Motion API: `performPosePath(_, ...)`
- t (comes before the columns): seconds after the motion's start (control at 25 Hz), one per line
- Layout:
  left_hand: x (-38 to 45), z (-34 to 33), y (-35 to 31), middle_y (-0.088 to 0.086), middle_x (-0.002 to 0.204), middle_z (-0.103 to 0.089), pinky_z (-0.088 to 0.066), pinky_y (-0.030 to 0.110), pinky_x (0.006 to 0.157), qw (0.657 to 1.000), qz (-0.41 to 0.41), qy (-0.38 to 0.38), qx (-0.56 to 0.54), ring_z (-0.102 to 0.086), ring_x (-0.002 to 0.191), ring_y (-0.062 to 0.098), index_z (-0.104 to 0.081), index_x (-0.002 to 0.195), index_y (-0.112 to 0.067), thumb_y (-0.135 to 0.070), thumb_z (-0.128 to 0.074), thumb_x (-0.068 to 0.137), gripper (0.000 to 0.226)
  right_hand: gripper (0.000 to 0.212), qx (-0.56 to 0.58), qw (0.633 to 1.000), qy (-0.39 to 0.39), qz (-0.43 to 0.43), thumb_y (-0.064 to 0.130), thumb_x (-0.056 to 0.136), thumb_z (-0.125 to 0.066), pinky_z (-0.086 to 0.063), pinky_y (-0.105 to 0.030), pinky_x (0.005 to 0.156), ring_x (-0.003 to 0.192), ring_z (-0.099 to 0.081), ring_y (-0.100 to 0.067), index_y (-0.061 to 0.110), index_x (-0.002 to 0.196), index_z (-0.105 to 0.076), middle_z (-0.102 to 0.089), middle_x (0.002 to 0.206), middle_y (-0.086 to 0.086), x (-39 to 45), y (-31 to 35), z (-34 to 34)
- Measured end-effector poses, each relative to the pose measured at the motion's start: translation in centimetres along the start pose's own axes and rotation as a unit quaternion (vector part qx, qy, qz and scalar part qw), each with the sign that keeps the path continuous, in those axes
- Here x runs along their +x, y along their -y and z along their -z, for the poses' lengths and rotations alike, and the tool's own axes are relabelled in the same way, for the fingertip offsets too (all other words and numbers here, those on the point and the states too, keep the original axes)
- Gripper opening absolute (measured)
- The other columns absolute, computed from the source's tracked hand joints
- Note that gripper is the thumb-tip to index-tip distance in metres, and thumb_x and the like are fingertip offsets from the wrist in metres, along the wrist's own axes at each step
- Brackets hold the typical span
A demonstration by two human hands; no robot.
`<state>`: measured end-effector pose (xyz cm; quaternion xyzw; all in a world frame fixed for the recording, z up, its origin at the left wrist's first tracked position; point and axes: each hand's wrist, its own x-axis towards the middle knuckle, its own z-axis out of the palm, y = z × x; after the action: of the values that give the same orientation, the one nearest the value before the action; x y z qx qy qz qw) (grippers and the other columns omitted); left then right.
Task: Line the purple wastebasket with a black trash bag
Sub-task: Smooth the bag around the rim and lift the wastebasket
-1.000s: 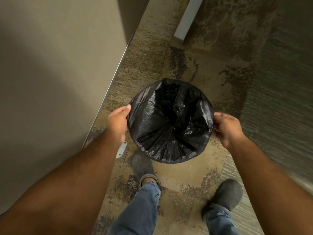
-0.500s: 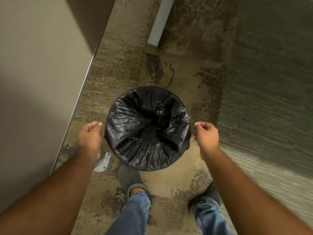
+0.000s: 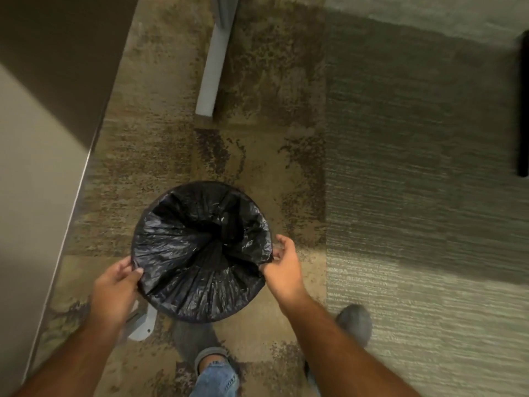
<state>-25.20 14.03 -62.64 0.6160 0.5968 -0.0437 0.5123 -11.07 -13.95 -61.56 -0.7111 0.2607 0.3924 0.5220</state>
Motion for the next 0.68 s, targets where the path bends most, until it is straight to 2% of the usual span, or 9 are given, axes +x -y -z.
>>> performPosePath(0.08,0.3,-0.3,-0.1,0.012,0.125,-0.075,-0.053,0.061,0.106,1.0,0.012,-0.002,0.017,-0.071,0.115,0.035,-0.063,0.144,-0.013,0.002,-0.061,0.101,0.045,0.051,-0.061,0.998,-0.029,0.017,0.001,0.079,-0.076,-0.062,-0.044,0.096,0.104,-0.073,-0.017,0.031,0.116,-0.058,-0.07,0.111,0.003,0.7,-0.7,0.1)
performPosePath(0.16,0.4,-0.5,-0.4,0.013,0.127,-0.074,-0.054,0.059,0.103,0.999,0.028,-0.015,0.013,-0.071,0.111,0.033,-0.063,0.143,-0.012,0.004,-0.062,0.1,0.046,0.033,-0.106,0.993,-0.037,0.025,0.012,0.07,-0.068,-0.064,-0.047,0.09,0.099,-0.074,-0.022,0.028,0.099,-0.064,-0.074,0.102,0.002,1.6,-1.6,0.3)
performPosePath(0.2,0.1,-0.7,-0.7,0.014,0.128,-0.074,-0.056,0.056,0.099,0.999,0.031,-0.015,0.005,-0.07,0.107,0.032,-0.062,0.143,-0.012,0.005,-0.062,0.1,0.046,0.03,-0.093,0.995,-0.032,0.029,0.011,0.071,-0.064,-0.064,-0.048,0.088,0.096,-0.074,-0.022,0.026,0.096,-0.064,-0.076,0.098,0.002,2.1,-1.9,0.5)
performPosePath(0.28,-1.3,-1.4,-2.0,0.012,0.127,-0.074,-0.058,0.05,0.092,1.0,0.024,-0.007,-0.005,-0.07,0.103,0.03,-0.061,0.145,-0.011,0.006,-0.062,0.099,0.049,0.03,-0.066,0.997,-0.031,0.039,0.004,0.077,-0.061,-0.064,-0.049,0.09,0.093,-0.075,-0.018,0.025,0.098,-0.066,-0.078,0.096,0.004,1.2,-0.3,1.3)
performPosePath(0.4,-2.9,-3.3,-4.2,0.009,0.128,-0.072,-0.055,0.049,0.098,1.0,0.011,0.002,-0.009,-0.07,0.113,0.033,-0.059,0.147,-0.012,0.004,-0.065,0.098,0.051,0.032,-0.041,0.997,-0.04,0.052,-0.002,0.084,-0.063,-0.061,-0.044,0.096,0.096,-0.074,-0.013,0.027,0.099,-0.065,-0.078,0.098,0.007,0.7,1.4,4.6)
performPosePath(0.48,-4.5,-5.9,-6.8,0.008,0.131,-0.072,-0.055,0.046,0.096,0.999,-0.013,0.026,-0.015,-0.069,0.116,0.031,-0.061,0.146,-0.014,0.003,-0.066,0.098,0.051,0.035,-0.026,0.997,-0.046,0.063,-0.003,0.084,-0.063,-0.06,-0.043,0.1,0.1,-0.074,-0.011,0.028,0.1,-0.065,-0.078,0.101,0.008,1.0,2.3,7.9)
performPosePath(0.6,-7.4,-11.8,-10.9,0.009,0.125,-0.072,-0.055,0.034,0.08,0.996,-0.051,0.064,-0.021,-0.069,0.098,0.023,-0.065,0.139,-0.012,0.006,-0.063,0.099,0.043,0.034,-0.023,0.992,-0.082,0.098,0.013,0.075,-0.067,-0.06,-0.049,0.102,0.105,-0.076,-0.015,0.028,0.106,-0.068,-0.08,0.106,0.005,2.8,3.4,14.5)
performPosePath(0.68,-9.1,-16.3,-13.5,0.007,0.112,-0.071,-0.055,0.034,0.077,0.994,-0.067,0.081,-0.018,-0.068,0.09,0.02,-0.066,0.13,-0.014,0.004,-0.063,0.1,0.035,0.04,-0.03,0.988,-0.108,0.108,0.02,0.072,-0.068,-0.06,-0.052,0.1,0.106,-0.076,-0.021,0.024,0.111,-0.071,-0.081,0.107,0.002,4.7,4.3,18.9)
